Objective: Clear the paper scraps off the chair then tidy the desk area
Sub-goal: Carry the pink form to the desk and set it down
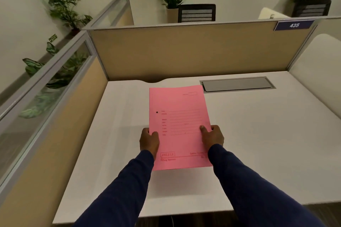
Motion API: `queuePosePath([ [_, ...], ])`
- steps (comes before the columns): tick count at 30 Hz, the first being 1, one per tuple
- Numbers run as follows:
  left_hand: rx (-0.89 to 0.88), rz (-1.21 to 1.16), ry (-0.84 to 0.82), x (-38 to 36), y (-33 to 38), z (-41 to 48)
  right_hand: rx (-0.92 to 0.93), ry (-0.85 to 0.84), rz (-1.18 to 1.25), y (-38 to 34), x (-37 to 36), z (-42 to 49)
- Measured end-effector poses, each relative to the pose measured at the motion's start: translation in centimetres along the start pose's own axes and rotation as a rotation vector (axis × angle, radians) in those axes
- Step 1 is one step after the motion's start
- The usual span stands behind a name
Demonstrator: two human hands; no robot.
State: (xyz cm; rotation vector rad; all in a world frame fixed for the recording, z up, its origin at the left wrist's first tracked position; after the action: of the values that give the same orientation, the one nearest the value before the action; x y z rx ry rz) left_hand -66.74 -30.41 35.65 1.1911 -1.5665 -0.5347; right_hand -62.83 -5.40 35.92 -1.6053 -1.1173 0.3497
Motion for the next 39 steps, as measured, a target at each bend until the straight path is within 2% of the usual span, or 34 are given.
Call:
queuePosePath([
  [15, 0.047, 0.028, -0.053, -1.7, 3.5, 14.3, -0.028, 0.037, -0.056, -5.2, -8.1, 10.3],
  [29, 0.126, 0.067, -0.094, -5.3, 5.1, 21.3, -0.082, 0.013, -0.113, -7.2, -11.1, 18.2],
  [39, 0.172, 0.180, -0.109, -8.8, 5.3, 25.5, -0.146, 0.011, -0.146, -5.5, -12.6, 24.0],
])
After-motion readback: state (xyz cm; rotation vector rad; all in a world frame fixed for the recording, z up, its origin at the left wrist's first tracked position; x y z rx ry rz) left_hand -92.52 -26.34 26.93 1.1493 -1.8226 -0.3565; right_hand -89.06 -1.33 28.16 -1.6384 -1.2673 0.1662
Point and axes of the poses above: each hand's wrist, its own z-axis towards the middle knuckle, its own x-axis out of the back of the hand, y = z × x, the point moved 4 cm from there along z, towards the middle knuckle, and after that the axes turned 8 degrees about z, right-handed, at the moved point
